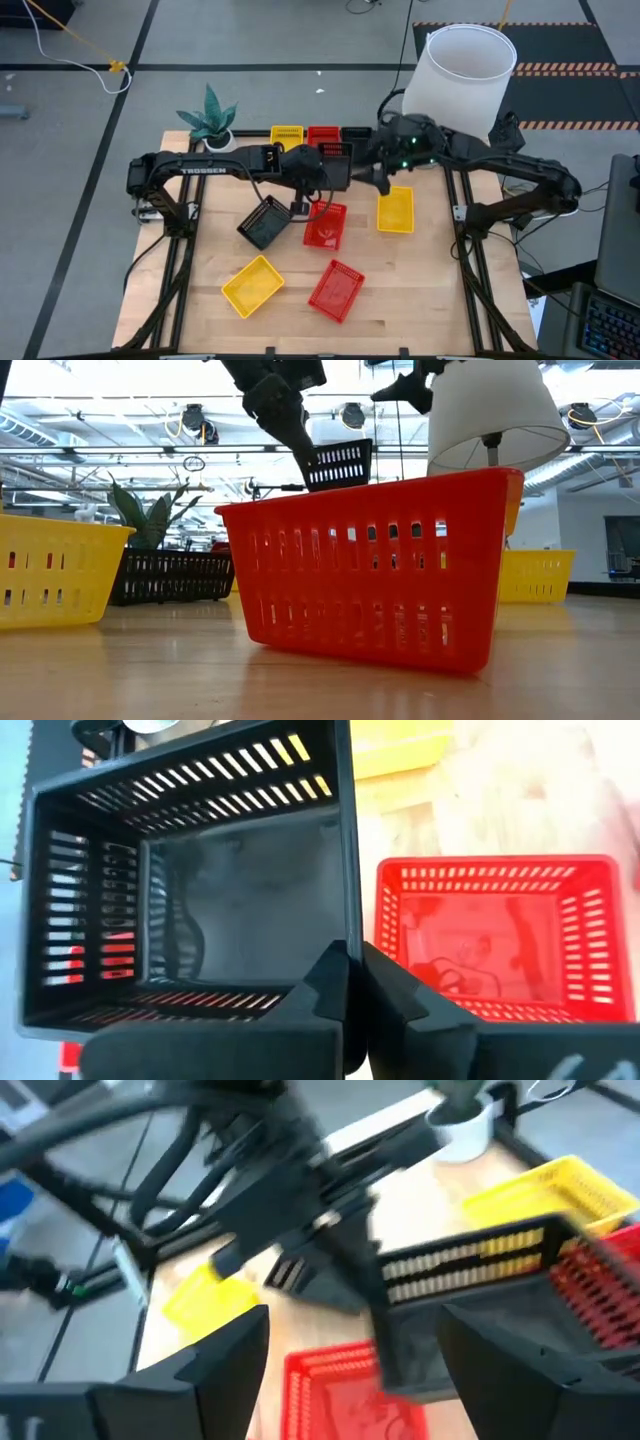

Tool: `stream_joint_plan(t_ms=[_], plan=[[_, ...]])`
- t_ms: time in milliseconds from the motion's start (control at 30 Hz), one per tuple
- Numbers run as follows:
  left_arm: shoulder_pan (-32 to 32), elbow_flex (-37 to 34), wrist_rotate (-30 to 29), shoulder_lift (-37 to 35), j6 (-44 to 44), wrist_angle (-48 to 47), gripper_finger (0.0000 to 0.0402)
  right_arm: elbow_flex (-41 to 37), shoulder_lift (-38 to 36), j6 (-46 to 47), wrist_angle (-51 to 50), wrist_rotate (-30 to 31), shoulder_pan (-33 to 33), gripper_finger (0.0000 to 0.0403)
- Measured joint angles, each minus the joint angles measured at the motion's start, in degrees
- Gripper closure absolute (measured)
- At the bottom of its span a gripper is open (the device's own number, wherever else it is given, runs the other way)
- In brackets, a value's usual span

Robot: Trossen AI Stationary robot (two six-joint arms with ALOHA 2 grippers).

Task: Stack baskets by color
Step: Stack the bottom right black basket on the top black basket

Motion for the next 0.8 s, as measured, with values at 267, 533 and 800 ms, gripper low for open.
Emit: stream_joint_plan(t_ms=[267,533,800], plan=[[0.00,0.01,-2.33,0.00,-0.15,1.81,0.0394,-0.07,4.46,-9.07,-1.89,23.80,11.93,0.0179],[-0.09,0.01,-3.64,0.00,-0.11,3.09,0.0380,-0.07,9.31,-16.59,-1.72,31.20,13.91,0.0234],[-0.07,0.01,-3.84,0.00,0.00,3.63,0.0380,-0.07,13.24,-22.33,-0.21,34.25,13.89,0.0279]])
